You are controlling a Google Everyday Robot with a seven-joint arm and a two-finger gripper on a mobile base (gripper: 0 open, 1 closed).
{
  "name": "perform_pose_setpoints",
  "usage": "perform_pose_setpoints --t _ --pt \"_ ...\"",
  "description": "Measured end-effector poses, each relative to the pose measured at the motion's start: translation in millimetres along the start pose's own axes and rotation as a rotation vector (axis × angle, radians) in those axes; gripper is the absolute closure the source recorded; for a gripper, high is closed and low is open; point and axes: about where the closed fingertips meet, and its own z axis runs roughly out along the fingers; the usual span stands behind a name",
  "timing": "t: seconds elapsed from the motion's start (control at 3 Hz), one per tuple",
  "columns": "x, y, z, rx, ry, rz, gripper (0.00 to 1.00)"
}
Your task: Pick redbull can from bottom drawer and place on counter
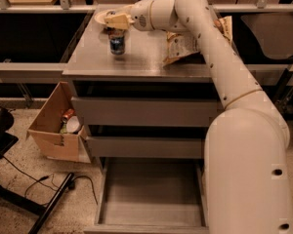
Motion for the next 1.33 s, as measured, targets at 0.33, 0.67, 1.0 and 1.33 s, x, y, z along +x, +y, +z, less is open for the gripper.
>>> perform_pose_setpoints --t 0.33,0.67,1.0,1.33 --pt "1.8 -0.5 2.8 0.005 0.001 0.0 0.83" --pt "1.8 -0.5 2.9 0.005 0.001 0.0 0.59" --pt "1.8 -0.5 2.9 0.005 0.001 0.0 0.37" --pt "1.8 -0.4 2.9 0.004 0.001 0.0 0.13"
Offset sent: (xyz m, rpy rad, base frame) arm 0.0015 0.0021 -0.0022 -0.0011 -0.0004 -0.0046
